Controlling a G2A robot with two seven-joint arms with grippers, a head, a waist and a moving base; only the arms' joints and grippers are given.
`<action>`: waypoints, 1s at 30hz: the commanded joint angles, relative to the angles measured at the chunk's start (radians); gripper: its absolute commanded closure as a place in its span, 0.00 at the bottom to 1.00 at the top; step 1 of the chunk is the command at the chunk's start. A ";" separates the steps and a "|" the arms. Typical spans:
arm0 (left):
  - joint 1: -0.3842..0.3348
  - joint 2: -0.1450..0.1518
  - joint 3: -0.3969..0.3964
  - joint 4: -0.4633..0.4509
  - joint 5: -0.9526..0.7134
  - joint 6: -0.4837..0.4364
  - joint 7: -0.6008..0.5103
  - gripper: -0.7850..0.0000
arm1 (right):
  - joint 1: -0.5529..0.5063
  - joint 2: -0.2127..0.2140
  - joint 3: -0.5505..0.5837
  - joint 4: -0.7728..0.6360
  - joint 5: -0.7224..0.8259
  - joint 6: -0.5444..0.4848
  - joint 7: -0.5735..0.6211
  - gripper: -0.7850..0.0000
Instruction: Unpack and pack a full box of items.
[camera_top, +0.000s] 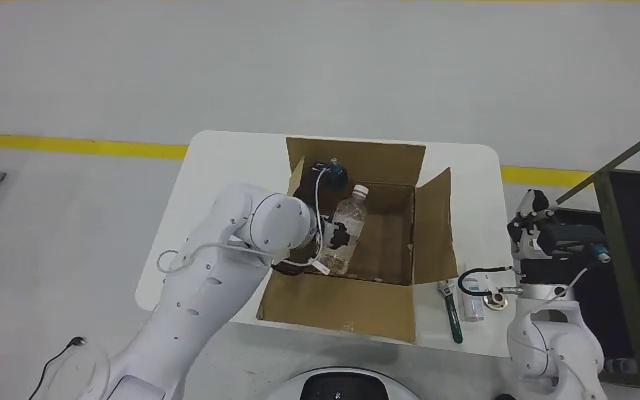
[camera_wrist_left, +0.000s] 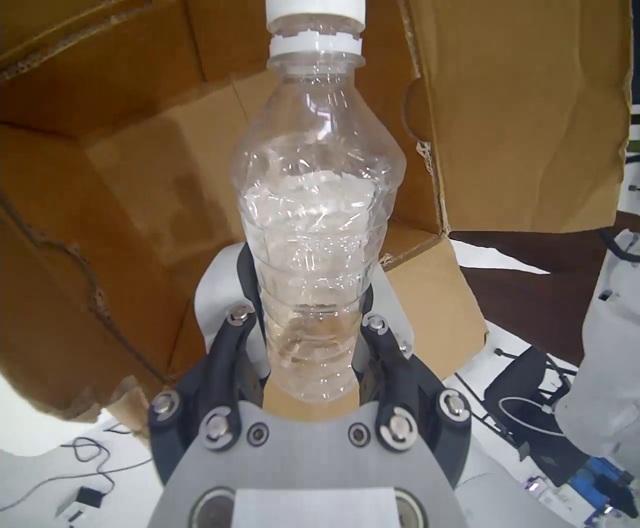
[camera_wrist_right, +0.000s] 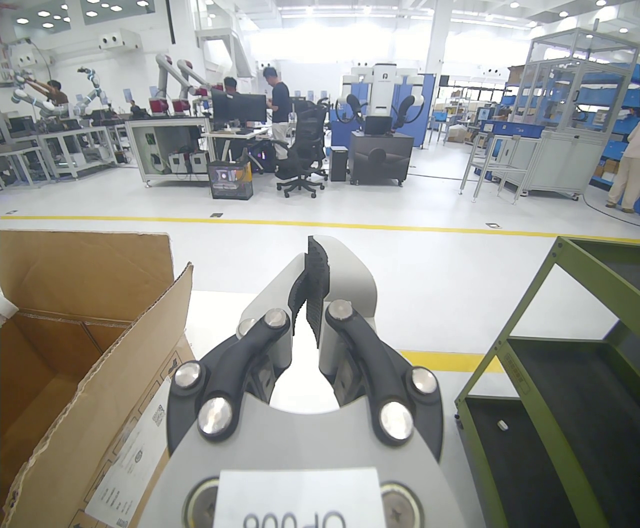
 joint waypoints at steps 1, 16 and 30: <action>-0.017 -0.002 0.012 0.046 0.020 0.020 0.006 1.00 | 0.000 0.000 0.000 0.000 0.000 0.000 0.000 1.00; -0.080 -0.024 0.095 0.204 0.057 0.059 0.038 1.00 | 0.000 0.000 0.000 0.000 0.000 0.000 0.000 1.00; -0.082 -0.033 0.112 0.303 0.063 0.079 0.058 0.35 | 0.000 0.000 0.000 0.000 0.000 0.000 0.000 1.00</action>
